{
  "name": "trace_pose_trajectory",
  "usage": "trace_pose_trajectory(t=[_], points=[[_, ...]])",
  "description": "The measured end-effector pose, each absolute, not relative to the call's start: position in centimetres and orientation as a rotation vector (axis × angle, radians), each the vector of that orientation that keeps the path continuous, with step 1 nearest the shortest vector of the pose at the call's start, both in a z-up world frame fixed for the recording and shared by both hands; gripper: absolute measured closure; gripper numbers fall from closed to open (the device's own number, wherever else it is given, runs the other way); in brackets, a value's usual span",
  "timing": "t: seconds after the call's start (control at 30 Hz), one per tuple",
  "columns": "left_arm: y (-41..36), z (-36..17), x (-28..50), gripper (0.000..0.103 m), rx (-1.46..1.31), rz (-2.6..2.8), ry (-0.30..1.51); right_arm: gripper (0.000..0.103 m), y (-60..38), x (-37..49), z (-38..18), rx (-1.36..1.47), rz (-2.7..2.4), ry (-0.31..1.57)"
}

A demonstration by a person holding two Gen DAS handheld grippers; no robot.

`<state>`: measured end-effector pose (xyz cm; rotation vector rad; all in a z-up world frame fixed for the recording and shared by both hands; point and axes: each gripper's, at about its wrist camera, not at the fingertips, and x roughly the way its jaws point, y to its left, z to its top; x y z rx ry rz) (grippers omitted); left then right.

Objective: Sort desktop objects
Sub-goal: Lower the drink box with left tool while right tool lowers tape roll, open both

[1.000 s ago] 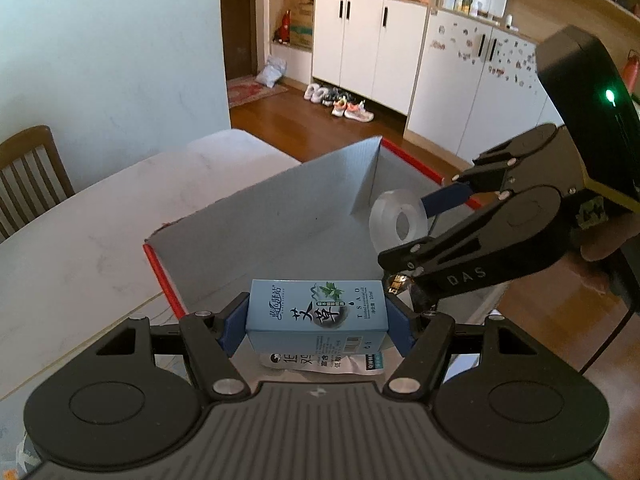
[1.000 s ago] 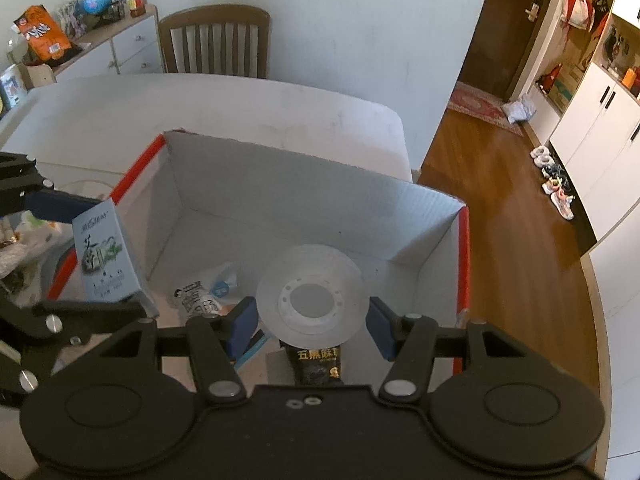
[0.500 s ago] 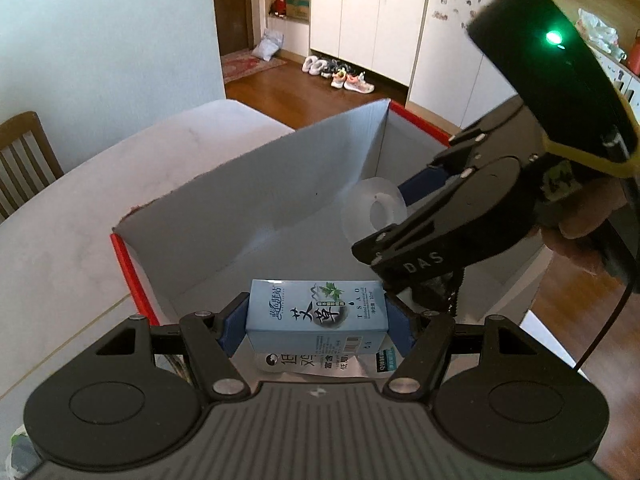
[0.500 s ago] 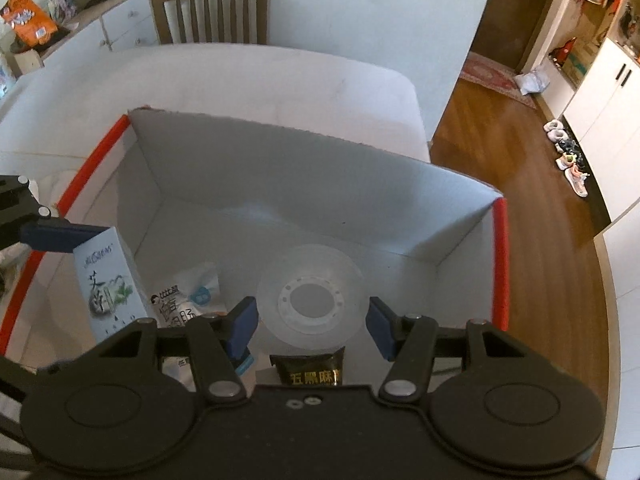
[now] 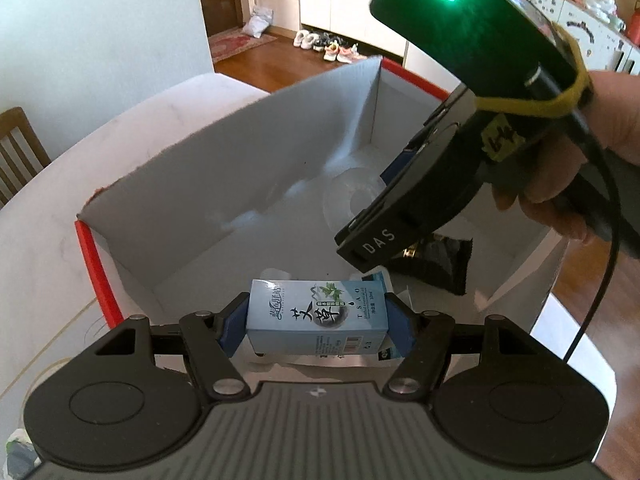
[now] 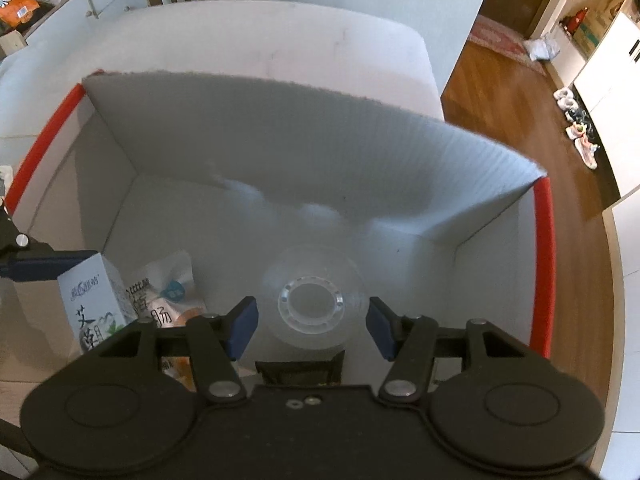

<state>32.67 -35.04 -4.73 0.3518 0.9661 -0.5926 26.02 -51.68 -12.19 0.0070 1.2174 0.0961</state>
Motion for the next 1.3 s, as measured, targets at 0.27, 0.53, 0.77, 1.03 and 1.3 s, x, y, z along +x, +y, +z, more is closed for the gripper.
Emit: trace_pose_trajectory(t=[0.27,0.53,0.77,1.03,1.3], points=[[-35.2,-5.5,33.8,0.034,0.367,-0.584,1.042,0.045,-50.7,26.1,-13.1,-0.019,0.118,1.248],[-35.8,-6.3,34.4,0.033,0.406,-0.581,1.115,0.045,-50.4,26.4,-13.6,-0.019,0.115,1.263],[-36.2,-6.8,34.8,0.033,0.427,-0.588,1.159,0.045,-50.4,26.6,-13.9,-0.007,0.116,1.283],[-35.9,-7.0,35.0,0.033,0.427,-0.603,1.195,0.039,-50.6,26.7,-13.8,0.011,0.108,1.280],[-35.1,-5.9,34.5,0.027,0.383,-0.611,1.177,0.030,-50.8,26.5,-13.0,0.038,0.100,1.251]])
